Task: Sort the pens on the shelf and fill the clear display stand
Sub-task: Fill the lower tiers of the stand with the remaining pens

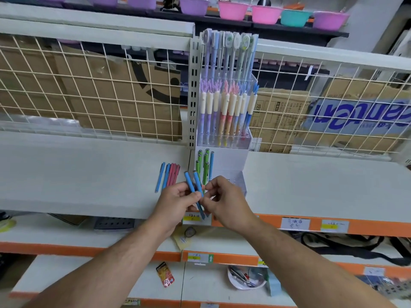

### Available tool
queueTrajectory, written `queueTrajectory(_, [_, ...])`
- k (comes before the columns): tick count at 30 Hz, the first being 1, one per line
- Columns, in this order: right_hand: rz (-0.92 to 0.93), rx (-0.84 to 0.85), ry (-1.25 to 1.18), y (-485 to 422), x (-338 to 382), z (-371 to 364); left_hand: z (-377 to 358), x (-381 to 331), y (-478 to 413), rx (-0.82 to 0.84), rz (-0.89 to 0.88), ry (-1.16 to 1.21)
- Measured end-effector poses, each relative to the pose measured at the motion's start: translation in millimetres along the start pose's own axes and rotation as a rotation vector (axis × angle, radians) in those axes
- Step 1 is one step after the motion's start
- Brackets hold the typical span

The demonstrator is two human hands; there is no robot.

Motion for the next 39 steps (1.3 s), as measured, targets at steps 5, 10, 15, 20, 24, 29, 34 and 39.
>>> queueTrajectory(5, [0.015,-0.046,0.084,0,0,5,4,-1,-5,0.01,-0.034,-0.043])
queueTrajectory(10, [-0.047,-0.267,0.01,-13,-4,35,26,5,-26,-0.162,-0.014,-0.093])
queueTrajectory(15, [-0.09,-0.322,-0.122,-31,10,50,32,19,-43,-0.143,0.037,-0.132])
queueTrajectory(20, [-0.1,-0.24,-0.037,-49,11,38,28,21,-42,-0.124,0.003,-0.27])
queueTrajectory(24, [-0.115,-0.229,0.041,-57,9,32,30,23,-42,-0.098,0.005,-0.254])
queueTrajectory(29, [-0.08,-0.223,0.117,-60,13,30,34,24,-44,-0.094,0.028,-0.251])
queueTrajectory(34, [-0.066,-0.235,0.119,-58,11,28,35,23,-45,-0.085,0.034,-0.252])
queueTrajectory(39, [-0.059,-0.243,0.119,-56,9,26,36,23,-45,-0.079,0.045,-0.246])
Point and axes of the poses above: each hand's wrist, its own y-axis away from the middle knuckle, its own z-axis out of the back of the hand, x = y × z, the point moved 4 cm from there along -y, towards the middle knuckle
